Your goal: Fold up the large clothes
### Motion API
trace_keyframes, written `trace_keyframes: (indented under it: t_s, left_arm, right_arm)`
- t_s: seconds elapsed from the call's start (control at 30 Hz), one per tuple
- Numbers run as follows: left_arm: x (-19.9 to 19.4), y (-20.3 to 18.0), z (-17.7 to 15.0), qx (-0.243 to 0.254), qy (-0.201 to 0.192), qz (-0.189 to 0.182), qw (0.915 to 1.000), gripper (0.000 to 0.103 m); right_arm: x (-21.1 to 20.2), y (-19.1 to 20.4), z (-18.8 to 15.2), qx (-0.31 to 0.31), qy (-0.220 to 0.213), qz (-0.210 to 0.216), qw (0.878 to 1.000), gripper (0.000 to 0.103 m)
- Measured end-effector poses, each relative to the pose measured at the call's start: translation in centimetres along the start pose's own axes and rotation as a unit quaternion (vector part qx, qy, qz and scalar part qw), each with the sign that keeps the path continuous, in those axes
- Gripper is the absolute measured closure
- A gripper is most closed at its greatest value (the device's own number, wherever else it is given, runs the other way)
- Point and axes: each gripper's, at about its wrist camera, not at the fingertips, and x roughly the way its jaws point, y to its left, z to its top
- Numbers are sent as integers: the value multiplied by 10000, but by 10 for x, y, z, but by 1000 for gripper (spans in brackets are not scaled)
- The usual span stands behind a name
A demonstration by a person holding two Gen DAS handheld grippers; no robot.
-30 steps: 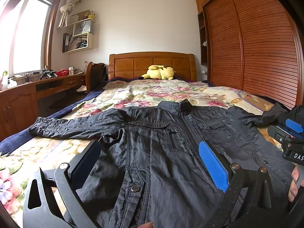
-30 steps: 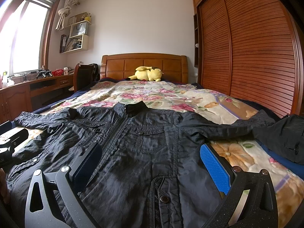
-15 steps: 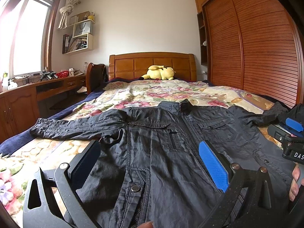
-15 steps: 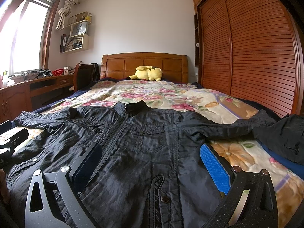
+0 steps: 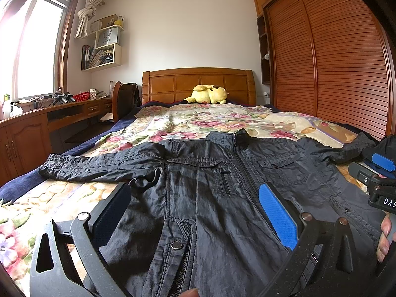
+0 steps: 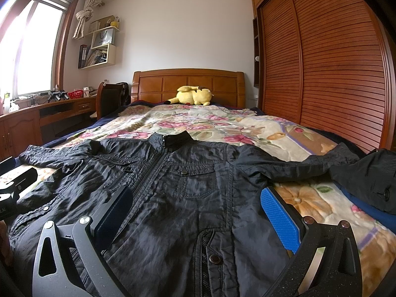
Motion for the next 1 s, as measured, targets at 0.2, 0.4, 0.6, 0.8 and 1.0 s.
trace_keyframes:
  t_s: [0.2,0.4,0.6,0.8,1.0]
  left_arm:
    - [-1,0,0,4,3,2,10000,0]
    - [0,0,0,9,-2,4,10000,0]
    - [0,0,0,14,-6,6,10000,0]
    - [-1,0,0,16,-4,7,10000,0]
    - [0,-1,0,18,-8,9,10000,0]
  right_arm:
    - [0,0,0,2,2,0,10000,0]
    - [0,0,0,3,-2,0,10000,0]
    - [0,0,0,3,-2,0,10000,0]
    - [0,0,0,2,-2,-1,10000,0]
    - [0,0,0,1,-3,-1,10000,0]
